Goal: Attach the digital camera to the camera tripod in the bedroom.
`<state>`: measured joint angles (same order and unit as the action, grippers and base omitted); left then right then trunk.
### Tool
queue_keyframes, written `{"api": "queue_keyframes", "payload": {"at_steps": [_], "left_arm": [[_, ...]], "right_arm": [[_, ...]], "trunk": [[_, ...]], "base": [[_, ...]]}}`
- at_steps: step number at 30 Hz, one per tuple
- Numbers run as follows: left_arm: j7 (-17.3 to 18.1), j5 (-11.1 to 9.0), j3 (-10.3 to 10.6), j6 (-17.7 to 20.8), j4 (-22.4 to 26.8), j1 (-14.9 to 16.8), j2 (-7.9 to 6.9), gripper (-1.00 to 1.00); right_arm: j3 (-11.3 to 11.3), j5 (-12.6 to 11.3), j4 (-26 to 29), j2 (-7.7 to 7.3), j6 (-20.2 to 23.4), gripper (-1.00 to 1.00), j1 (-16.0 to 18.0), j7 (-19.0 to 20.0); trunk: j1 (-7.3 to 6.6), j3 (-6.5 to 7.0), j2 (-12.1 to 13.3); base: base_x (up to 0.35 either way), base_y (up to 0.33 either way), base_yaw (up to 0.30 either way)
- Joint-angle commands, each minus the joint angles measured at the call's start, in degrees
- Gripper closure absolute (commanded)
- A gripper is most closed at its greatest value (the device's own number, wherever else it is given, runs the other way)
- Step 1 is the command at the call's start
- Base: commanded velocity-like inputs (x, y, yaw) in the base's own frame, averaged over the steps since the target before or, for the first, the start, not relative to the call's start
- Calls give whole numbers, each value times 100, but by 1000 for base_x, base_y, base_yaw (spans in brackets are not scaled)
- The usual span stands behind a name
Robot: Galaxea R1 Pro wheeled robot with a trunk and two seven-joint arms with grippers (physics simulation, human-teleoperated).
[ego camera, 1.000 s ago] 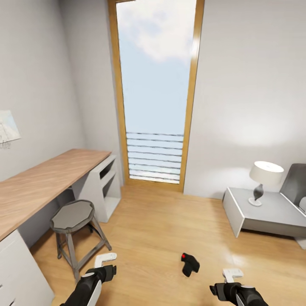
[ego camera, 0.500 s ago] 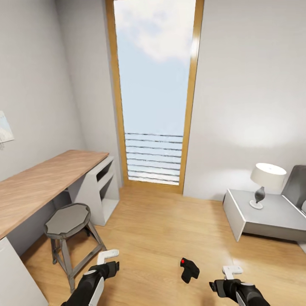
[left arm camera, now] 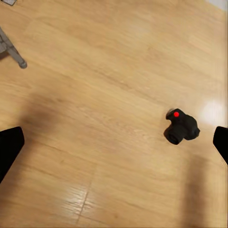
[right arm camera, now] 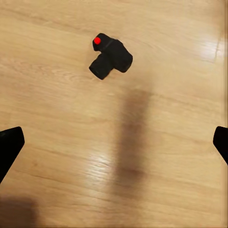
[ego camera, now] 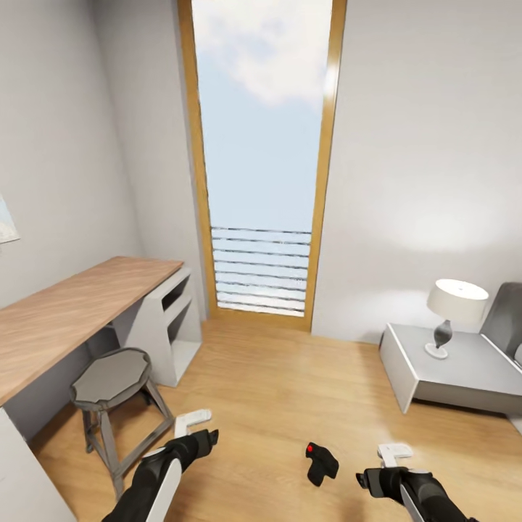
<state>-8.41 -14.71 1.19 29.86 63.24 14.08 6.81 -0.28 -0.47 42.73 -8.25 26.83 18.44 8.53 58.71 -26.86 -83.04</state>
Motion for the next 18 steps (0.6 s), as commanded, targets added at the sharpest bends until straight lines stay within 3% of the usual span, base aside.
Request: {"api": "queue_keyframes", "payload": {"at_steps": [1, 18], "left_arm": [[-70, -103, 14, 30, 59, -17, -15, -100], [-139, -124, 21, 27, 104, -45, -39, -100]], "right_arm": [[-5, 0, 90, -1, 168, -100, 2, 19], [-7, 3, 173, -1, 304, -100, 2, 17]], "trunk": [[2, -7, -4], [2, -7, -4]], "base": [[205, -209, 0], [270, -214, 0]]}}
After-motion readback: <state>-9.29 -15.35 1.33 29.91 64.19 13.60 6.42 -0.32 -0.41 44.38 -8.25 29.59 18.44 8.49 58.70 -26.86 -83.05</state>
